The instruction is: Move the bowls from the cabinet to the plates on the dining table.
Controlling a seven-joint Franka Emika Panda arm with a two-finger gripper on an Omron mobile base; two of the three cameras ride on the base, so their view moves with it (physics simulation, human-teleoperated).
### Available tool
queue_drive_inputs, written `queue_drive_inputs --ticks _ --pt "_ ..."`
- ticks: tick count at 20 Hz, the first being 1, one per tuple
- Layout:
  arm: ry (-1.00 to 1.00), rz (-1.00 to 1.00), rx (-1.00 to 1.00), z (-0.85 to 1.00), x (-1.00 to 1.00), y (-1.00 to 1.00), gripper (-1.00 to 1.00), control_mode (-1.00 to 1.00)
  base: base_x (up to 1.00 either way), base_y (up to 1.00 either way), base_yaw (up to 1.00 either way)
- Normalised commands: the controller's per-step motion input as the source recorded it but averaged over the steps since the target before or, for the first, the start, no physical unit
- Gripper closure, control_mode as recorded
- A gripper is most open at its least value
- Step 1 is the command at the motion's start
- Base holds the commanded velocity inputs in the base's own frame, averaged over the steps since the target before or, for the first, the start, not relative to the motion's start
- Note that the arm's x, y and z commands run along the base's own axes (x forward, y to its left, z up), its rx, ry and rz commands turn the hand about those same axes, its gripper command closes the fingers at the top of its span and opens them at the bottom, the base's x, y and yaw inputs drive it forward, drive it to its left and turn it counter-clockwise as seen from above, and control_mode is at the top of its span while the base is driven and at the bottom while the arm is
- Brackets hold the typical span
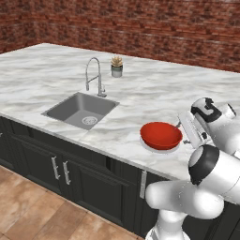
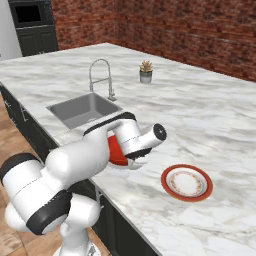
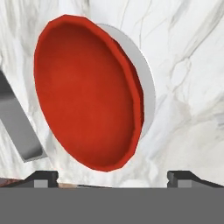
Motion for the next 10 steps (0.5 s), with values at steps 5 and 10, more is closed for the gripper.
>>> queue_drive_inputs --ticks 5,10 --pt "-0.04 0.0 -0.02 0.29 -0.2 0.0 -1.0 -1.0 0.0 0.0 0.0" --pt "-0.05 0.01 -0.03 0.29 -0.18 0.02 -1.0 -1.0 0.0 0.0 0.0"
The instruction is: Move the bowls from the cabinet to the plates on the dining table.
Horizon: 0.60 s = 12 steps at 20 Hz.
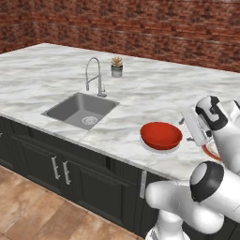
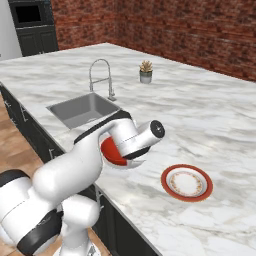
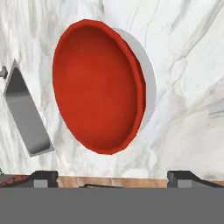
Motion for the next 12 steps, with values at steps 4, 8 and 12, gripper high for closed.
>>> queue_drive_inputs --ticks 4,8,12 --pt "-0.05 0.01 -0.04 0.3 -0.2 0.01 -1.0 -1.0 0.0 0.0 0.0" --pt "-0.04 0.01 -0.04 0.31 -0.24 0.01 -1.0 -1.0 0.0 0.0 0.0" --pt "-0.04 0.01 -0.04 0.32 -0.27 0.03 -1.0 -1.0 0.0 0.0 0.0"
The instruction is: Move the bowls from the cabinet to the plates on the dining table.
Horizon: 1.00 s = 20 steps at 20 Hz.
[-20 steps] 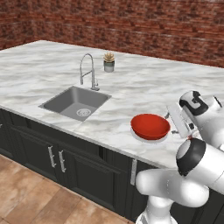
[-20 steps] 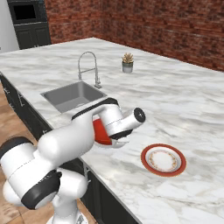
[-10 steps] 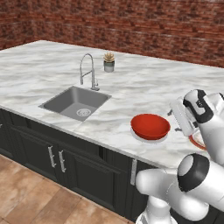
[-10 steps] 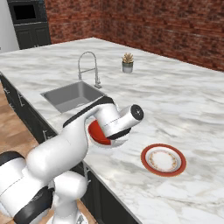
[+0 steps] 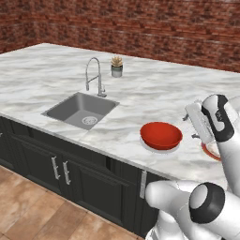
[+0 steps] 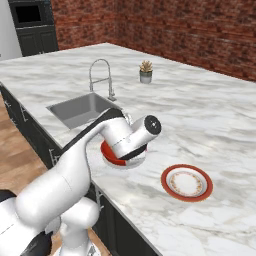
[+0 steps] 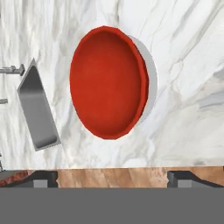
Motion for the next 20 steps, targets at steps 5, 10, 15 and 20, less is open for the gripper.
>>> queue_drive_inputs --ticks 5,10,15,20 --pt "-0.08 0.0 -0.06 0.28 -0.44 0.15 -1.0 -1.0 0.0 0.0 0.0" --pt "-0.11 0.0 -0.05 0.38 -0.47 0.18 -1.0 -1.0 0.0 0.0 0.0" --pt "-0.09 0.0 -0.03 0.47 -0.45 0.22 -1.0 -1.0 0.0 0.0 0.0" --pt "-0.05 -0.01 0.0 0.56 -0.46 0.25 -1.0 -1.0 0.0 0.0 0.0"
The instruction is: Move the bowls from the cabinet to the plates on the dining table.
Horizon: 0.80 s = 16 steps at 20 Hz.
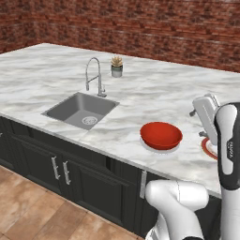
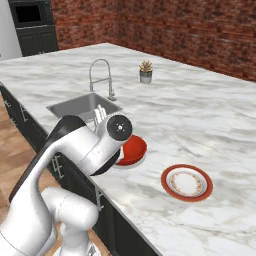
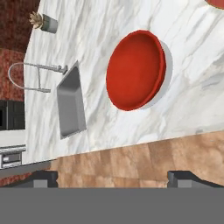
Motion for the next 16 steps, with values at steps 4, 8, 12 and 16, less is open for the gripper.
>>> queue_drive_inputs --ticks 4,8,12,16 --pt "-0.12 0.0 -0.06 0.42 -0.38 0.26 -1.0 -1.0 0.0 0.0 0.0" --pt "-0.14 0.0 -0.08 0.36 -0.35 0.22 -1.0 -1.0 0.0 0.0 0.0" --pt "-0.06 0.0 -0.04 0.38 -0.38 0.08 -1.0 -1.0 0.0 0.0 0.0" --pt "-0.03 0.0 -0.01 0.32 -0.34 -0.1 -1.0 -1.0 0.0 0.0 0.0"
